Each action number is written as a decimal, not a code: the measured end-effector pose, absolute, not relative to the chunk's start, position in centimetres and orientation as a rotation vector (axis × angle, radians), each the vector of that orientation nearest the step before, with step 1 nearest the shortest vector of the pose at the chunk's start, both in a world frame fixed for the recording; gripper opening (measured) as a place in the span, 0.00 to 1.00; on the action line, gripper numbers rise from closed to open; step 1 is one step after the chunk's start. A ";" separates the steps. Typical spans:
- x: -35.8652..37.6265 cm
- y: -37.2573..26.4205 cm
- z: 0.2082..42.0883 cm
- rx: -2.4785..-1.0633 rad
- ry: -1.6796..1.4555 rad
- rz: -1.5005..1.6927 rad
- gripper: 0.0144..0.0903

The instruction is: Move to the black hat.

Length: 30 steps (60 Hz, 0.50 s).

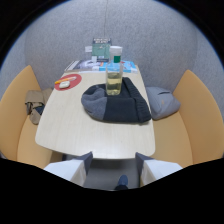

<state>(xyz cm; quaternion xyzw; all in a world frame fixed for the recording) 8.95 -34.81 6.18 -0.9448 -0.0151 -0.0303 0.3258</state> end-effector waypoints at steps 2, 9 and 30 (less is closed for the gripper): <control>9.5 -34.0 6.0 -2.468 -0.040 -0.075 0.97; 10.8 -30.8 5.2 -2.443 -0.044 -0.066 0.96; 12.8 -20.7 2.0 -2.397 -0.044 -0.070 0.96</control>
